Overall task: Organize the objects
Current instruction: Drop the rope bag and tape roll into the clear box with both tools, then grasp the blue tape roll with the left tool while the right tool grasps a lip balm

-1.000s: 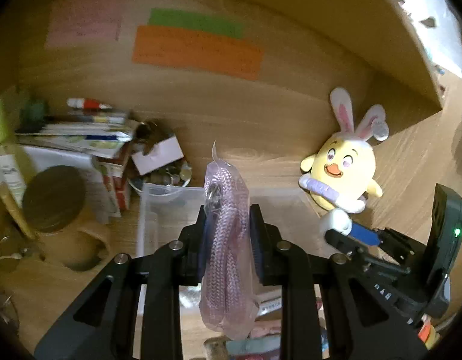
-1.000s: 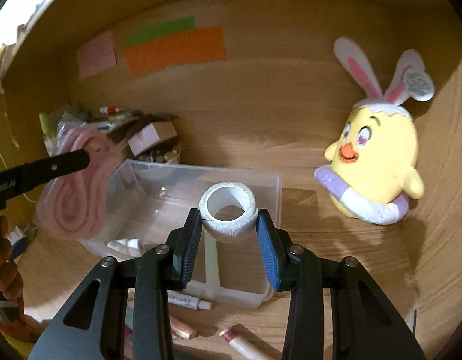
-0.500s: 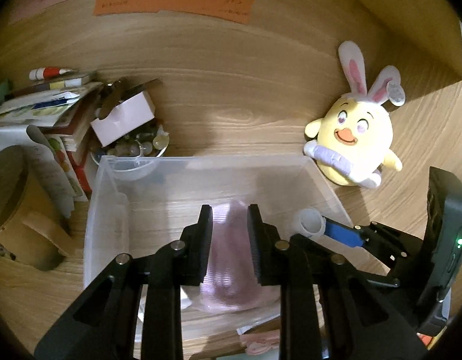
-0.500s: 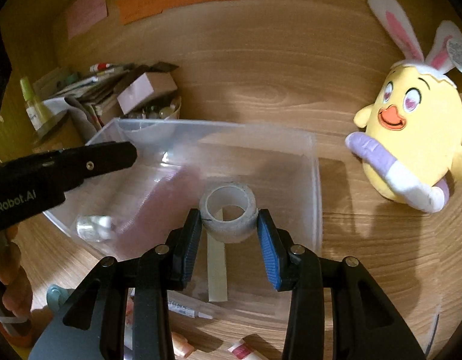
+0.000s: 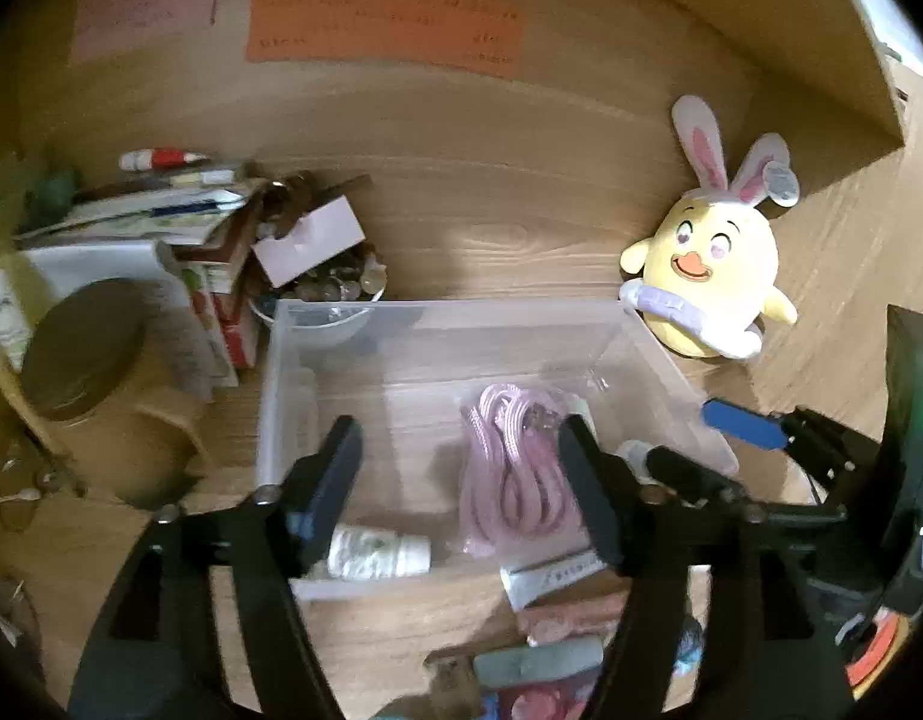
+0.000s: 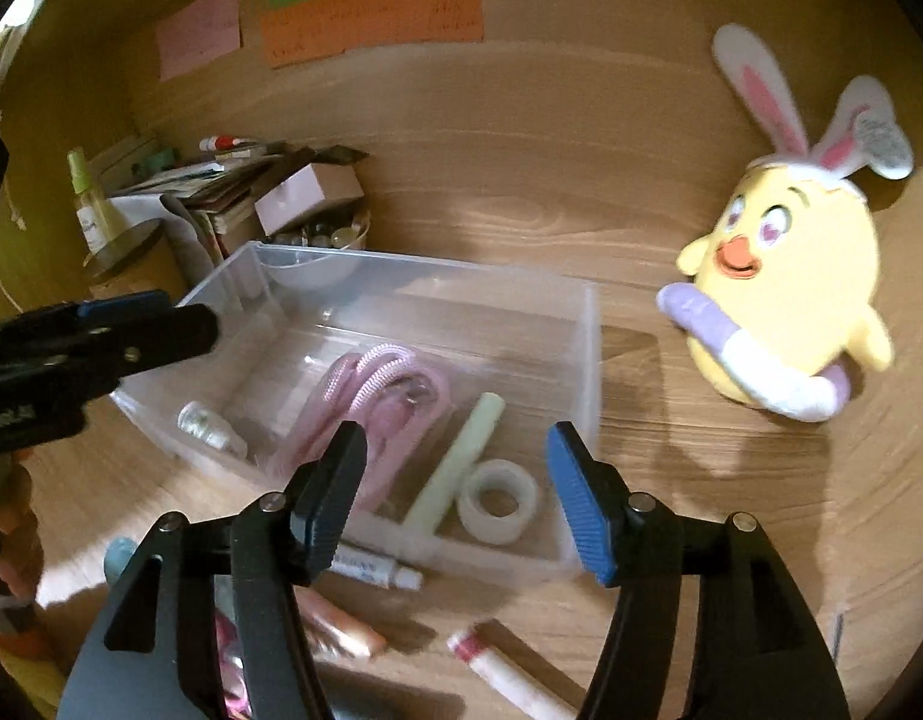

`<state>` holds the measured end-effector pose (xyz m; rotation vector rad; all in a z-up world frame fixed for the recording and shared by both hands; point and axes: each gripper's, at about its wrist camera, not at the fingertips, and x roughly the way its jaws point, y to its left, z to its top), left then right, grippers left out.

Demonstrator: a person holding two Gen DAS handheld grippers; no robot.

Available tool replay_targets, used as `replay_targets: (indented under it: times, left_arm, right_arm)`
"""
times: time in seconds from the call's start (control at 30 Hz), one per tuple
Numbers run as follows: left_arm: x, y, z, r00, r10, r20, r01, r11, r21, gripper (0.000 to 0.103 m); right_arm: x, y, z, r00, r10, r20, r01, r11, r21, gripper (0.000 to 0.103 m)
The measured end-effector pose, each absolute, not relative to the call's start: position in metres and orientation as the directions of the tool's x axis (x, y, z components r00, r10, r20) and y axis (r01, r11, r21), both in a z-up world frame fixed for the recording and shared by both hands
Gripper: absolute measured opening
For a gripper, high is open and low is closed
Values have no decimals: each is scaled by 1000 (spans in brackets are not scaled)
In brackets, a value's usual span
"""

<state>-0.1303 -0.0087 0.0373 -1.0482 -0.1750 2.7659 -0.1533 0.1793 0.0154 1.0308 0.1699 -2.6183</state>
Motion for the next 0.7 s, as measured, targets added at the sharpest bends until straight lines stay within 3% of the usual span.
replay_targets:
  times: [0.07,0.17,0.7]
  left_arm:
    - [-121,-10,39,-743,196,-640,-123,-980,-157,83]
    - [-104,-13,39,-754,172,-634,-115,-985,-131,94]
    - [-47,-30,-33,-628,114,-770,-58,-993,-99,95]
  right_arm:
    - [-144,186,20,-696,-246,-675,332,-943,2,69]
    - [-132,198,23,-712,-232,-663,313,-950,-4,73]
    - [-99,247,-24,-637,-134,-759,253,-967,-42,74]
